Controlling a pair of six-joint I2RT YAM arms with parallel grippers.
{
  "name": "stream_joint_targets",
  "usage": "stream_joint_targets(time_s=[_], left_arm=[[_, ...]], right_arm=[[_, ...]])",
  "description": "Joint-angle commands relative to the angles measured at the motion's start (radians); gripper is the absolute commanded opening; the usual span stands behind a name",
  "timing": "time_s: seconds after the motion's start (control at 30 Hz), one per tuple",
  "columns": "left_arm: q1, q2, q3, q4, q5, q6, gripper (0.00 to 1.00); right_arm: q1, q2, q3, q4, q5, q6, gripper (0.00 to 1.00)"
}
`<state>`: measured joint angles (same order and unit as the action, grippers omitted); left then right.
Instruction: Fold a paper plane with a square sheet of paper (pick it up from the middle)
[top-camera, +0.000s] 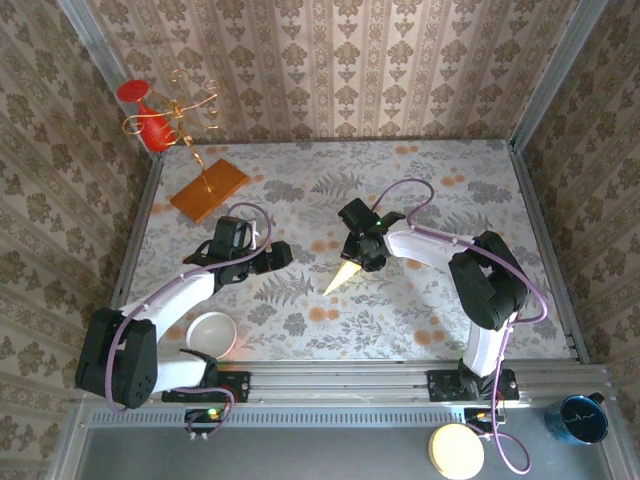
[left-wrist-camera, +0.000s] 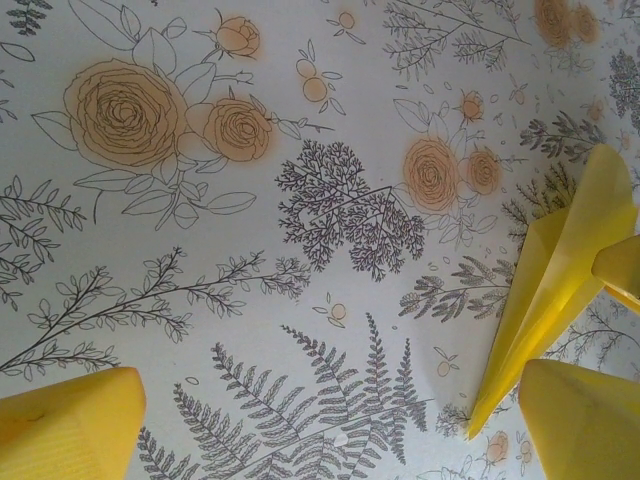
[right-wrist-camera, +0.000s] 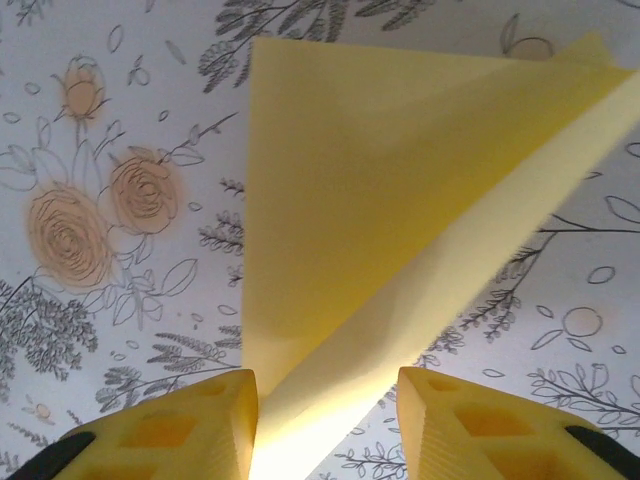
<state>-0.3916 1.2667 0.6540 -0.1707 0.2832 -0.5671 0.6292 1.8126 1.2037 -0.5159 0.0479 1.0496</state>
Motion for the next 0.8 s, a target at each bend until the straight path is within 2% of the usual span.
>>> stream_joint_targets(time_s=[0.0,0.5,0.77], left_arm=[[0.003,0.017,-0.002,0.013,0.002,0.026,0.97],[0.006,0.05,0.013,0.009,-0.002,0.015,0.97],[0.03,0.023,0.0,-0.003,-0.04,-0.013,0.97]], right_arm=[[0.009,-0.058,-0.024,-0.051,0.061,0.047,0.41],[0.013,-0.068,-0.052,-0.055,0.068,0.064,0.21],[0.026,-0.101,-0.038,-0.062,0.126,-0.009,0.02]])
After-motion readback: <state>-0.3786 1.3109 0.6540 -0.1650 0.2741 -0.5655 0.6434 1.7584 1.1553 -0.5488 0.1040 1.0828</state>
